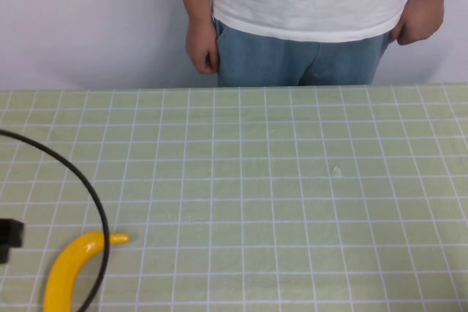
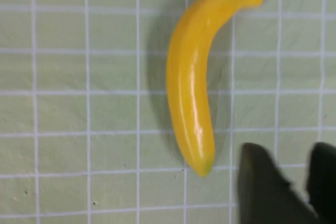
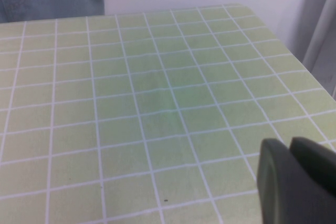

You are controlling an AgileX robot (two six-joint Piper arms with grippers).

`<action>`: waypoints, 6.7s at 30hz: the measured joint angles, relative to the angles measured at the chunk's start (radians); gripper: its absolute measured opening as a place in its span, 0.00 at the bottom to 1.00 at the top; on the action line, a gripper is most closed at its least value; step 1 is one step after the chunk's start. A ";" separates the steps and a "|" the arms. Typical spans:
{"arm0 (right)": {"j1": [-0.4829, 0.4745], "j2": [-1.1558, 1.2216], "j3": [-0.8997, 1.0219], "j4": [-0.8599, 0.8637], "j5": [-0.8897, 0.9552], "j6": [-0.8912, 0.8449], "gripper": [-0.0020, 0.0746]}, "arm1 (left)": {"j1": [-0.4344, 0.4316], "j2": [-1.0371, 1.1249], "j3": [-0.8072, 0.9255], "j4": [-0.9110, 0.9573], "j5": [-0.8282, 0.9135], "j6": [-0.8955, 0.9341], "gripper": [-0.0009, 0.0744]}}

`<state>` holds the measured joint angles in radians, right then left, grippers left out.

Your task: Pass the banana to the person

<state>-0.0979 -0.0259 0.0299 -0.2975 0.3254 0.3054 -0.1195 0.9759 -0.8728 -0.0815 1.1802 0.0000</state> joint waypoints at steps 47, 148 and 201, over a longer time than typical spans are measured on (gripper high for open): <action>0.000 0.000 0.000 0.000 0.000 0.000 0.01 | 0.000 0.557 0.388 -0.118 -0.657 0.036 0.41; 0.000 0.000 0.000 0.000 0.000 0.000 0.01 | -0.448 0.209 -0.516 0.162 -0.093 0.153 0.01; 0.000 0.000 0.000 0.000 0.000 0.000 0.01 | -0.021 -0.977 0.890 0.114 -0.914 -0.069 0.01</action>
<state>-0.0979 -0.0259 0.0299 -0.2972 0.3254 0.3054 -0.1409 -0.0013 0.0170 0.0329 0.2666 -0.0685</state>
